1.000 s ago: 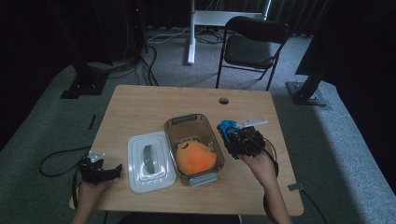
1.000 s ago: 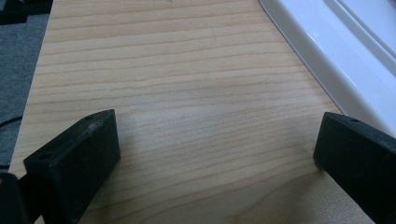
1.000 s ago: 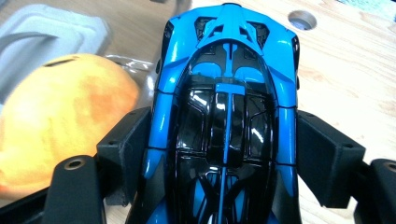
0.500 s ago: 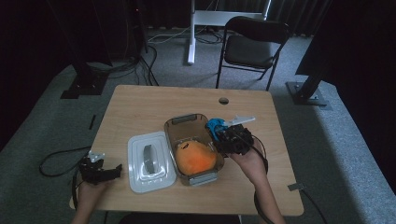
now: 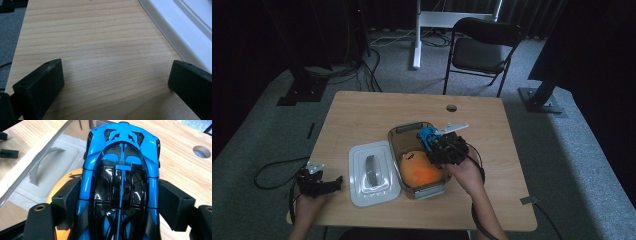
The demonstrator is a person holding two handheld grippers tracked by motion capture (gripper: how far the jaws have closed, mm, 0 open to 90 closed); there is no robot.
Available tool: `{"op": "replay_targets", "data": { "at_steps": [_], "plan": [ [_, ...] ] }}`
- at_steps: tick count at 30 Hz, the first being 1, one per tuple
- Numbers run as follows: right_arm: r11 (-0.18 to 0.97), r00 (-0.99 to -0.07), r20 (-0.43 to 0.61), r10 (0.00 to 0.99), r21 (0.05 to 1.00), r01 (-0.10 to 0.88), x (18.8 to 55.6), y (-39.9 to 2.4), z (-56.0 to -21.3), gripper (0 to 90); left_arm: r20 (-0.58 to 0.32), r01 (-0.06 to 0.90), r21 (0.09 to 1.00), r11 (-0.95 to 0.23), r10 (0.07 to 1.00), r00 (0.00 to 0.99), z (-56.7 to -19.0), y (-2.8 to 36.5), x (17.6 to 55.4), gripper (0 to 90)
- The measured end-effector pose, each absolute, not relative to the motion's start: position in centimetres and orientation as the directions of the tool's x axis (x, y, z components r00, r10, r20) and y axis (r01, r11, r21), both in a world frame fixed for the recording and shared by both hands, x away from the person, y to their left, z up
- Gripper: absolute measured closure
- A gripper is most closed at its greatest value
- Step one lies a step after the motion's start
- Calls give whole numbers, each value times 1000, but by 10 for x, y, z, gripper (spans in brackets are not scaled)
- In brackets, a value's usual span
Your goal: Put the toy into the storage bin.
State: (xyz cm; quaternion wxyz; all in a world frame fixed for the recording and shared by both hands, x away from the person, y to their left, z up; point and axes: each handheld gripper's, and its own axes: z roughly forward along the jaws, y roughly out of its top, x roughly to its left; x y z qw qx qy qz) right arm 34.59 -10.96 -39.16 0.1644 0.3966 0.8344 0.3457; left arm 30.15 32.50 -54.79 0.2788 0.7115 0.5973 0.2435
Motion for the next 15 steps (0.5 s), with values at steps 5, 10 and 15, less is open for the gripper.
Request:
{"op": "replay_targets", "data": {
  "at_steps": [5, 10, 15],
  "plan": [
    [457, -643, 7, 766, 697, 553, 346, -101, -395, 249, 13, 713, 688, -132, 985, 170, -548, 325, 301, 7],
    [465, -654, 14, 757, 692, 553, 346, -95, -399, 248, 13, 714, 688, -132, 985, 170, -548, 325, 301, 7],
    [470, -655, 21, 755, 679, 564, 349, -91, -406, 248, 12, 714, 687, -132, 985, 171, -548, 325, 301, 7]
  ]
}}
